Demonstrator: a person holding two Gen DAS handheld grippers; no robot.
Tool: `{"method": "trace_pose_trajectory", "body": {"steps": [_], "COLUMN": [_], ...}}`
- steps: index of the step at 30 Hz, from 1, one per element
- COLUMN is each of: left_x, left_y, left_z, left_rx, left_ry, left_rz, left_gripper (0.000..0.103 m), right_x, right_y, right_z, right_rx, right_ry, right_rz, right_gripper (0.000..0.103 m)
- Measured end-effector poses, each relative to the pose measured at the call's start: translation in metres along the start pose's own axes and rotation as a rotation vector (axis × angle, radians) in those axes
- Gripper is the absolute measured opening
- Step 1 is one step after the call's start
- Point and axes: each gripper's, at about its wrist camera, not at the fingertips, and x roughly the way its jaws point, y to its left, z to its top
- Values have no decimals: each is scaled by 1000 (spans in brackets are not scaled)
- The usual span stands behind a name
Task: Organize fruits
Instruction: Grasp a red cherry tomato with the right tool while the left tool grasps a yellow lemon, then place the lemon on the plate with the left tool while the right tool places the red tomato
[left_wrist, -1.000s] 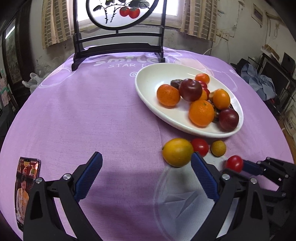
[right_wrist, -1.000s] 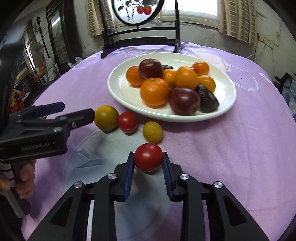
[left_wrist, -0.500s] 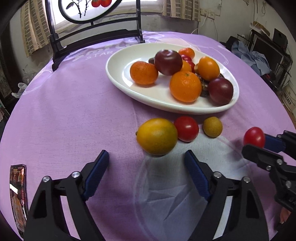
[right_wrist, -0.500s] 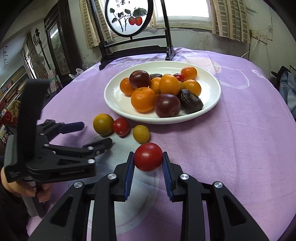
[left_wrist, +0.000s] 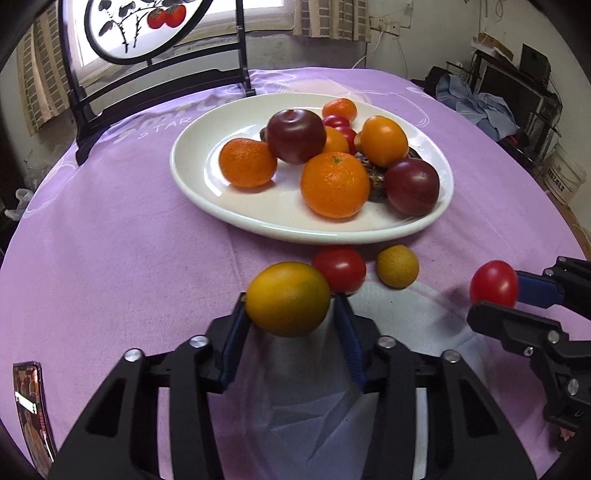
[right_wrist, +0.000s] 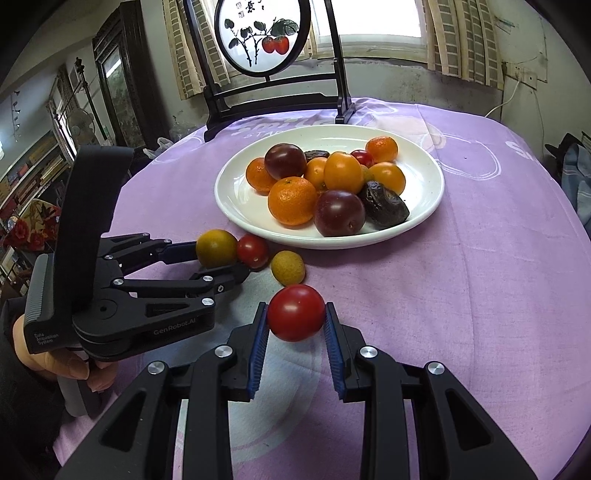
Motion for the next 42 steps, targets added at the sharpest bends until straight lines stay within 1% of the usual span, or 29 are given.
{"method": "trace_pose_trajectory", "body": {"steps": [3, 7, 12, 16, 21, 26, 30, 31, 33, 39, 42], "left_x": [-6, -18, -42, -65, -77, -69, -53, -47, -37, -1, 10], "left_y": [8, 10, 6, 0, -4, -2, 4, 6, 10, 19, 22], "left_z": [-2, -8, -8, 4, 27, 56, 83, 89, 98, 117, 124], "left_rx": [-52, -63, -59, -43, -47, -73, -109, -124, -145, -168, -184], "left_ry": [17, 11, -28, -78, -115, -125, -131, -127, -115, -75, -82], "left_rz": [-45, -46, -61, -76, -74, -62, -15, -3, -2, 28, 52], "left_gripper": [41, 41, 40, 40, 40, 40, 40, 40, 40, 40, 41], "right_x": [-2, -8, -16, -28, -39, -40, -27, -21, -13, 28, 44], "right_y": [-1, -2, -1, 2, 4, 0, -6, -9, -12, -18, -22], "right_z": [1, 0, 1, 7, 23, 51, 72, 78, 86, 110, 116], "right_rx": [4, 9, 13, 7, -43, -92, -101, -98, -96, -103, -82], "right_ry": [-12, -30, -54, -89, -126, -165, -172, -170, -168, -130, -119], "right_rz": [-2, 0, 2, 19, -4, -42, -63, -69, -77, -108, -118], "right_gripper": [30, 30, 30, 30, 30, 30, 30, 30, 30, 30, 30]}}
